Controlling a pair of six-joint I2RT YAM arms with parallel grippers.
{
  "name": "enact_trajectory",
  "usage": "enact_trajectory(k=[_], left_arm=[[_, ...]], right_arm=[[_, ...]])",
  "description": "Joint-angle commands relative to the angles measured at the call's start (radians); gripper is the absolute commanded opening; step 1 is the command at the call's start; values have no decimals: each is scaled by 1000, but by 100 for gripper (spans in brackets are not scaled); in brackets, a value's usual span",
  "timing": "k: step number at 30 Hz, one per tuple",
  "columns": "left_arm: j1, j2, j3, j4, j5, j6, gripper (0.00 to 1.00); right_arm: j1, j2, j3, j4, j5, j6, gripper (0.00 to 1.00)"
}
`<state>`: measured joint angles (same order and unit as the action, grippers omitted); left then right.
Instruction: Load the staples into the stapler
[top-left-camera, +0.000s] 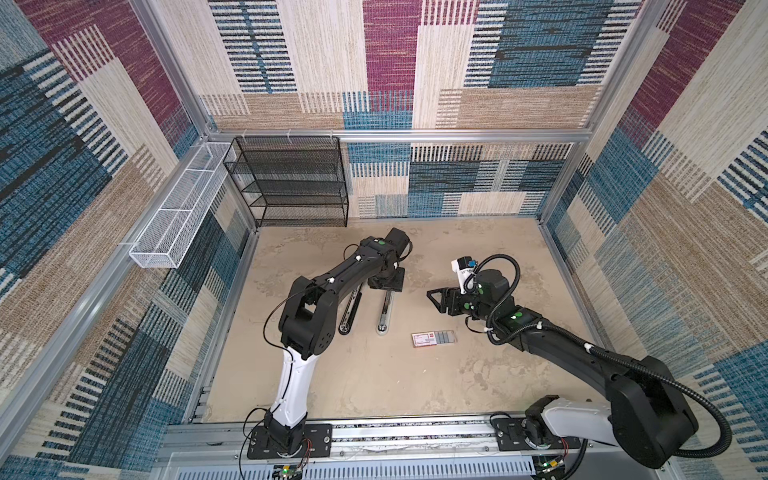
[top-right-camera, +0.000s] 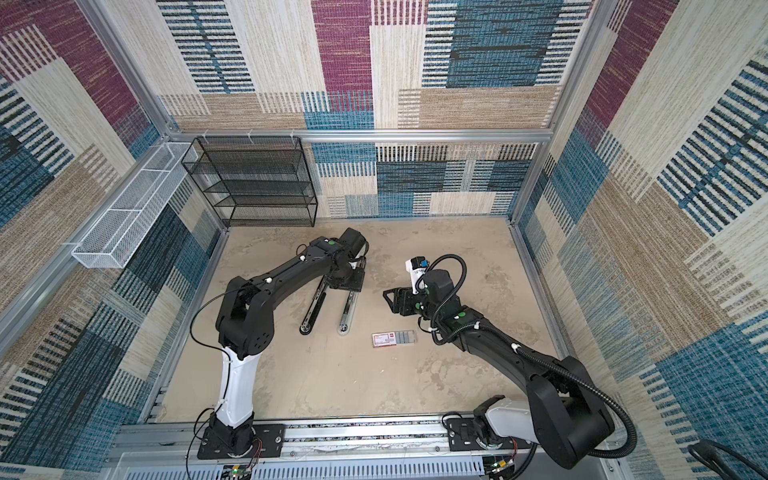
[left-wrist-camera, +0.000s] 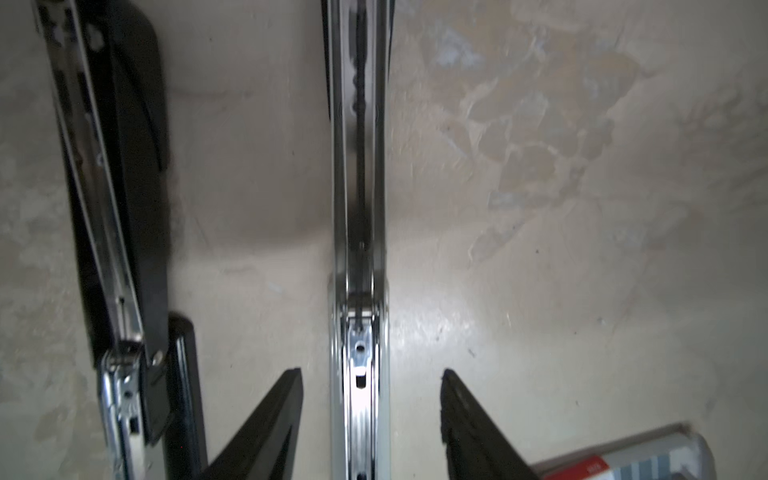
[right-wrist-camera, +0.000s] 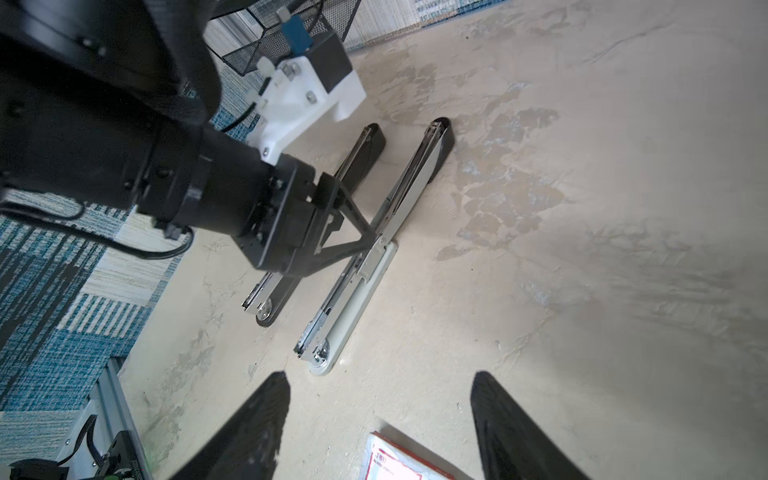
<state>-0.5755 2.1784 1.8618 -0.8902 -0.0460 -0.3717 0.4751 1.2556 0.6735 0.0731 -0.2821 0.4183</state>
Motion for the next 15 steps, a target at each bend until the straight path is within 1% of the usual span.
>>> enact_trajectory(k=[1,4,7,9,10,11,15], left_arm=[[13,68,86,-10,20,63,57],[22,141,176,-33,10,81,57],[29,211,257,-60,29,97,57],[31,244,294,-66,60,114,56],[30,258,310,-68,93,125,54],[28,265,323,-67,128,137,52],[10,279,353,-65,198,159,50]], right_arm=[[-16,-23,-14,-10,20,13,73],[-40,-47,-34,-9,17,16,73],[-63,-64,-50,-10,14,17,73],[-74,-72,-58,-10,17,17,73],[-77,-76,-63,-14,20,16,73],[-82,-79,-66,-13,22,16,73],[-100,-83,-90,-5,34,23,74]])
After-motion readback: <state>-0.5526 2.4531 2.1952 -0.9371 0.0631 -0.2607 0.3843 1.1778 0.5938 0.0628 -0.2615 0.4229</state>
